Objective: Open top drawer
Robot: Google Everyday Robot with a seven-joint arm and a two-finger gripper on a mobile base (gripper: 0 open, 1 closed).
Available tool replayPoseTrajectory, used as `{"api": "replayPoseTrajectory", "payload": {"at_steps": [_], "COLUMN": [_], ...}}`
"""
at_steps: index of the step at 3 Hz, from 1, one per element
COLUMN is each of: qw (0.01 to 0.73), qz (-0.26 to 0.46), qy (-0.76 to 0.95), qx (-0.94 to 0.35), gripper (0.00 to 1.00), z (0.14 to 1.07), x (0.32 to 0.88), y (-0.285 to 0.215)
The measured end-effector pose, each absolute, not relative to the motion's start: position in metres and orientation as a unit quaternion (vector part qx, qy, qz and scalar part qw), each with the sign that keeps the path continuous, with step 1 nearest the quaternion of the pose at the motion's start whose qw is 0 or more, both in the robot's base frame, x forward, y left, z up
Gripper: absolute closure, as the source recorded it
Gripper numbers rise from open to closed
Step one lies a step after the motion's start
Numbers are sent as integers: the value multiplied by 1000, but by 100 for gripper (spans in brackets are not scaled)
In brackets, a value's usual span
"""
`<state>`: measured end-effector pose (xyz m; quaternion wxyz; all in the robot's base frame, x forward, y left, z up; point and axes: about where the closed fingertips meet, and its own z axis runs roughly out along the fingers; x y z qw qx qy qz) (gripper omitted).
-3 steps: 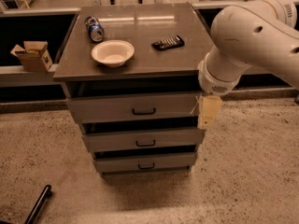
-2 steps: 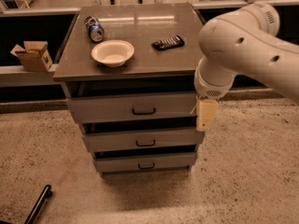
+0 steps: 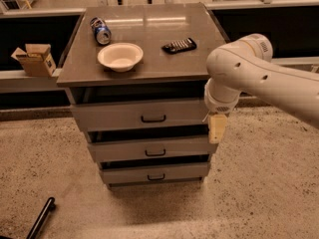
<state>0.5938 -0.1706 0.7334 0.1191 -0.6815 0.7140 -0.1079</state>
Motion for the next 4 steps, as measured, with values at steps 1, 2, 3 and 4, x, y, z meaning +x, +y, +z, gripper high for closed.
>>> {"api": "replayPoseTrajectory", "payload": {"at_steps": [1,2,3,4], "qw": [131,145,139,123], "qz": [-70,-41,-48,-68], "qy": [697,671,652,637], "qx": [-702,-726,-744,-757], "gripper": [0,0,0,0], "z": [704,686,676,667], "x": [607,615,625,645], "y": [-175,-174,-170,-164]}}
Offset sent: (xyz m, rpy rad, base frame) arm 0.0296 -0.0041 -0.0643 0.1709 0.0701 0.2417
